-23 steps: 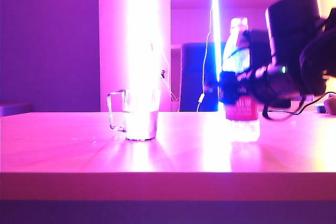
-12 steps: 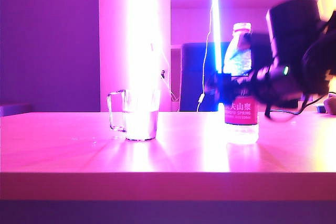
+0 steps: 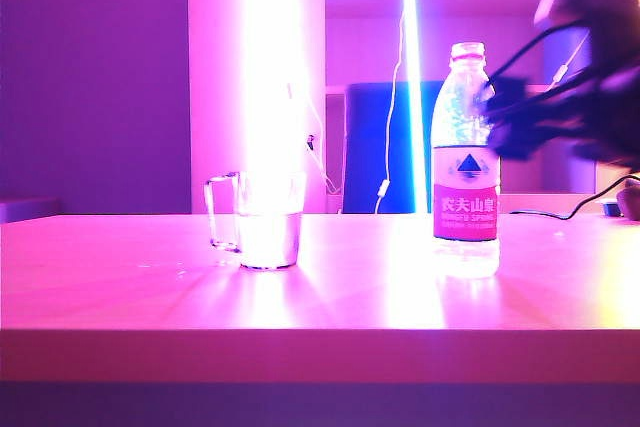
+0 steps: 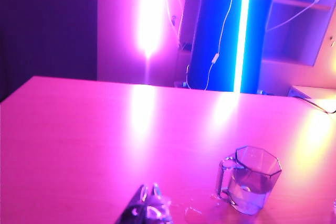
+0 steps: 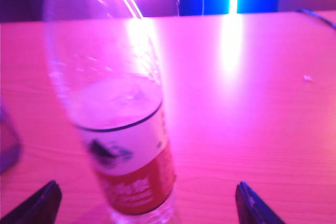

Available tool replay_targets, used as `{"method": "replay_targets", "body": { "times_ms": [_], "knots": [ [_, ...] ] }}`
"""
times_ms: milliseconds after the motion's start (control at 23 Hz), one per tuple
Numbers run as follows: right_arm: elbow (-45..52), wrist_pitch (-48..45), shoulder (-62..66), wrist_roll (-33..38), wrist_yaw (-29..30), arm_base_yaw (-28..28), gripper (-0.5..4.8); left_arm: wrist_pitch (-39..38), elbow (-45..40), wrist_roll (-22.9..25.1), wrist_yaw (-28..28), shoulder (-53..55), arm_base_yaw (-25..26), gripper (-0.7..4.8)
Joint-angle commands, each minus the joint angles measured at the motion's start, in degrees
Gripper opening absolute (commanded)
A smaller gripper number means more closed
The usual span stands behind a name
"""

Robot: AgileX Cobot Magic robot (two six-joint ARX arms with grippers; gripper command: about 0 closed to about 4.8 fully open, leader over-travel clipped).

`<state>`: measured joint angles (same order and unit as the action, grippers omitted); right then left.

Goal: Pick up the mineral water bottle on the table and pour water into the mug until it's half full.

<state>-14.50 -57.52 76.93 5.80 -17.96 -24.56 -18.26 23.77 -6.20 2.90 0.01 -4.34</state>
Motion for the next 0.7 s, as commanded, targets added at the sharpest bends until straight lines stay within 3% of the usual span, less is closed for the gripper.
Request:
{"method": "replay_targets", "body": {
  "times_ms": [43,87,130,174,217,261,304,521,695],
  "knots": [
    [3.56,0.28,-7.1,0.02,2.14,-0.31,4.79,-1.4,-0.63,2.93,-0.11,0.17,0.0,-0.05],
    [4.31,2.03,-9.73,0.04,2.89,-0.42,4.79,-1.4,-0.94,4.35,-0.11,0.17,-0.02,-0.05],
    [4.68,3.23,-11.34,0.04,3.34,-0.74,4.34,-1.42,-1.27,5.03,-0.11,0.17,-0.02,-0.05],
    [4.87,6.32,-14.64,0.04,4.22,-1.97,2.57,-1.29,-2.29,6.03,-0.11,0.17,-0.04,-0.05],
    [4.9,7.32,-15.91,0.04,4.44,-2.51,1.8,-0.81,-3.26,6.25,-0.11,0.17,-0.02,-0.05],
    [5.05,8.98,-18.95,0.04,4.87,-3.89,0.4,-0.48,-4.7,6.23,-0.04,0.17,0.0,-0.05],
    [5.05,9.77,-21.16,0.04,5.03,-4.96,-0.08,0.2,-6.08,6.21,0.57,0.17,-0.13,-0.05],
    [5.05,12.7,-28.37,0.07,4.92,-11.23,-0.07,8.68,-13.35,6.19,1.14,0.17,-0.02,-0.05],
    [5.07,15.74,-32.28,0.04,5.07,-15.61,-0.07,10.29,-18.16,5.27,1.03,0.17,-0.04,-0.05]
  ]
}}
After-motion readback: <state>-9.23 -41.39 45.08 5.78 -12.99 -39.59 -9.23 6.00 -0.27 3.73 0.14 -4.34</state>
